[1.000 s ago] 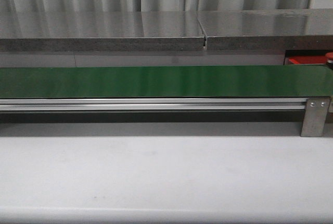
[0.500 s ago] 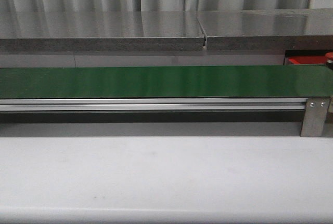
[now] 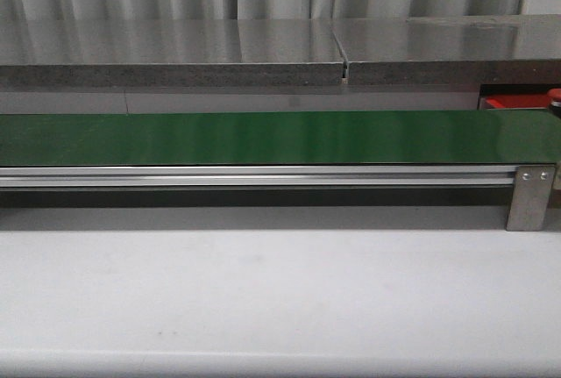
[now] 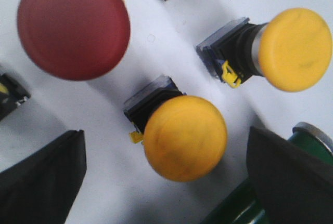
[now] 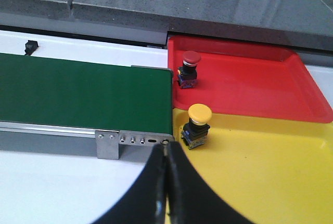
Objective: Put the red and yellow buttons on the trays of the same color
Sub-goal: 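Lower the left gripper onto a yellow button and grasp it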
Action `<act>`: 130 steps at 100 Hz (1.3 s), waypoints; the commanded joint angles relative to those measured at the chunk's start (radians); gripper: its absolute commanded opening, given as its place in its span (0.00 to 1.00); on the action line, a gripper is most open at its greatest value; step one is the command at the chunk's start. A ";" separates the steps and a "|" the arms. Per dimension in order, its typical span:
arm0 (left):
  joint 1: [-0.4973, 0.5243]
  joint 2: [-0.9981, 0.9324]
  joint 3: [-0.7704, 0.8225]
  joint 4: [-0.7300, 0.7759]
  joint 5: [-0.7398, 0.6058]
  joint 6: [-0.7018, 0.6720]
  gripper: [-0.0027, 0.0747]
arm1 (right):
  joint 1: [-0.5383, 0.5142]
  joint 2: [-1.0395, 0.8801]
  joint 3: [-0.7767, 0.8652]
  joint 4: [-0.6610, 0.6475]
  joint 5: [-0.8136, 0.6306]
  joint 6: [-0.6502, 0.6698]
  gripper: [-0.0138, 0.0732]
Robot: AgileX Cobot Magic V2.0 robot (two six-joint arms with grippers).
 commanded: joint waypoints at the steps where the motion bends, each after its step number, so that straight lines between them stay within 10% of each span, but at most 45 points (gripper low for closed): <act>1: 0.002 -0.057 -0.035 -0.011 -0.035 -0.020 0.78 | 0.002 0.005 -0.023 -0.003 -0.071 -0.008 0.02; 40: 0.002 -0.053 -0.035 -0.011 -0.043 -0.020 0.25 | 0.002 0.005 -0.023 -0.003 -0.071 -0.008 0.02; 130: -0.012 -0.262 -0.023 -0.064 0.088 0.294 0.24 | 0.002 0.005 -0.023 -0.003 -0.071 -0.008 0.02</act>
